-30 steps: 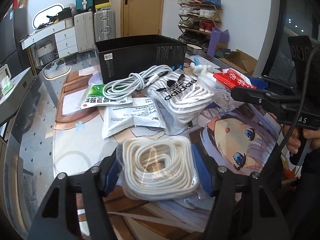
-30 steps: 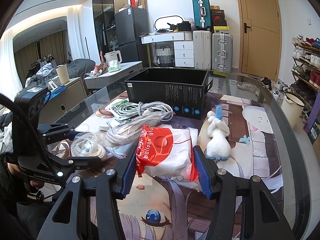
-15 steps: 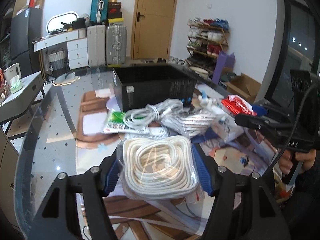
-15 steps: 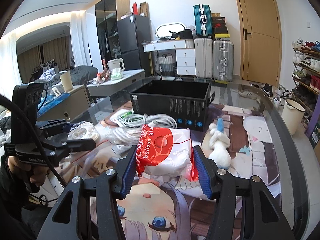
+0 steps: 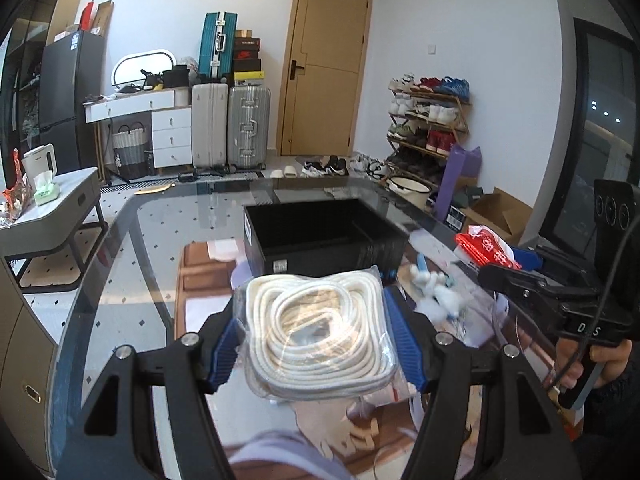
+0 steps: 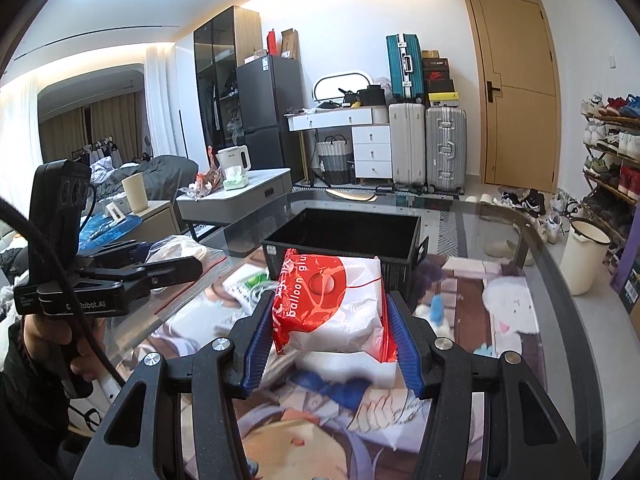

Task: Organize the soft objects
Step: 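Lift the balloon glue bag with the right tool while the left tool lifts the rope bag, then lower both bags into the black box and open both tools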

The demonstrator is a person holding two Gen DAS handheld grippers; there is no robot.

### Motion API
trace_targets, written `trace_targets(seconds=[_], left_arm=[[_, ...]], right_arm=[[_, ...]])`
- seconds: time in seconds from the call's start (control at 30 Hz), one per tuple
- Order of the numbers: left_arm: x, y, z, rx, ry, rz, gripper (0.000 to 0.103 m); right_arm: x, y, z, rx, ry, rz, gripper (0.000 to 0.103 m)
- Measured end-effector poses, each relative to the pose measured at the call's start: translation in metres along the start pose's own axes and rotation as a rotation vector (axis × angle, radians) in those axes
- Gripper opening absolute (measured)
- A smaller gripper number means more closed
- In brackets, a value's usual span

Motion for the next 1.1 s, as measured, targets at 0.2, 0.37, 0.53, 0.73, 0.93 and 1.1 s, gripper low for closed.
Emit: trace_targets(seconds=[0.2,0.37,0.53,0.73,0.93,1.1], left_arm=[[0.024,-0.016,-0.003,0.015,-0.001,0.044,0.065],[0.042,-0.033,-0.003,0.023,-0.017,0.063,0.065],[0.049,-0.052,-0.003,0.039,-0.028,0.063,0.066],[0.053,-0.076,-0.002,0.063,-0.051,0.053,0.066],[0.052,-0.097,-0.006,0.076,-0.041,0.038,0.066],[0.052,-0.116,-0.006,0.085,-0.048,0.029,0.066]], right_arm=[[0.021,-0.008,0.017,-0.021,-0.022,0.042,0.055],[0.035,-0.017,0.032,-0.033,-0.024,0.056,0.055],[0.048,-0.032,0.045,-0.036,-0.033,0.062,0.055],[0.056,-0.056,0.053,-0.024,-0.037,0.047,0.055],[0.060,-0.085,0.061,-0.009,-0.038,0.017,0.055],[0.057,-0.105,0.064,-0.002,-0.041,-0.008,0.055]])
Point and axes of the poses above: each gripper's, at about its wrist camera, not at the fingertips, and y roughly against the way its jaws point, z to its right, x to its top, the point moved 7 cm from there along -y, roughly the way its jaws point, and after that the axes turned 12 degrees about z, right-handed, at the moved point
